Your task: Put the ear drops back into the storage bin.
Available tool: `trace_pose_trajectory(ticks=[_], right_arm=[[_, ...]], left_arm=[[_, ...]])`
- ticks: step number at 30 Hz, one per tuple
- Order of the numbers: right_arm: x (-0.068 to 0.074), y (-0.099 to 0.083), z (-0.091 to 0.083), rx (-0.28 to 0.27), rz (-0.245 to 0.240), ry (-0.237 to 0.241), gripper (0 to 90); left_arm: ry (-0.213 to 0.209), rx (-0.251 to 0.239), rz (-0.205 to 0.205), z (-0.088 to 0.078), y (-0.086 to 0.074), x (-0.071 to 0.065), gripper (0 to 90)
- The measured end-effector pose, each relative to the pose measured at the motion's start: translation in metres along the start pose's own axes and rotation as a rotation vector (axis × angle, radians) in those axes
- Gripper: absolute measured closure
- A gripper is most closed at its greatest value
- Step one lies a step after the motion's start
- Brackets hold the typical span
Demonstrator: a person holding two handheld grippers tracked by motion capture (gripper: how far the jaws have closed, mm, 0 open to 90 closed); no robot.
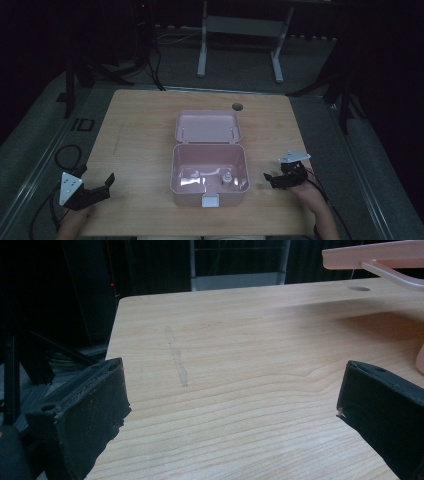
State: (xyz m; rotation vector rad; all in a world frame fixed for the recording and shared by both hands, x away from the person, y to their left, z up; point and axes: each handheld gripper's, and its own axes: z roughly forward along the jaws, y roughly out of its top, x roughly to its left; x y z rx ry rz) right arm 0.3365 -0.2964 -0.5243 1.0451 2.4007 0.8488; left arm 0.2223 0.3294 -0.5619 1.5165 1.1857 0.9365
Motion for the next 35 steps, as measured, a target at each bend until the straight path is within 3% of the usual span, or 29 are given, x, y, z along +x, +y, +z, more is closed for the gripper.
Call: trace_pose_trajectory(ticks=[1,4,9,11,17,23,29,35], right_arm=[[0.0,0.0,0.0,0.0,0.0,0.0,13.2],[0.003,-0.003,0.0,-0.036,0.033,-0.076,12.9],[0.006,-0.008,0.001,-0.075,0.079,-0.162,12.5],[0.004,-0.013,0.001,-0.118,0.133,-0.207,12.4],[0.002,-0.02,0.002,-0.157,0.2,-0.269,12.4],[0.004,-0.026,0.001,-0.22,0.292,-0.435,12.5],[0.011,-0.029,0.002,-0.276,0.306,-0.534,12.4],[0.015,-0.031,0.0,-0.316,0.31,-0.571,12.4]], left_arm=[[0.0,0.0,0.0,0.0,0.0,0.0,0.4],[-0.001,0.0,-0.001,0.0,0.0,0.0,0.4],[-0.002,-0.001,0.0,0.0,0.0,0.0,0.4],[-0.002,0.0,0.0,0.0,0.0,0.0,0.4],[-0.002,0.0,0.0,0.0,0.0,0.0,0.4],[-0.002,0.0,0.0,0.0,0.0,0.0,0.4],[-0.003,0.0,0.0,0.0,0.0,0.0,0.4],[-0.005,-0.001,0.0,0.0,0.0,0.0,0.3]])
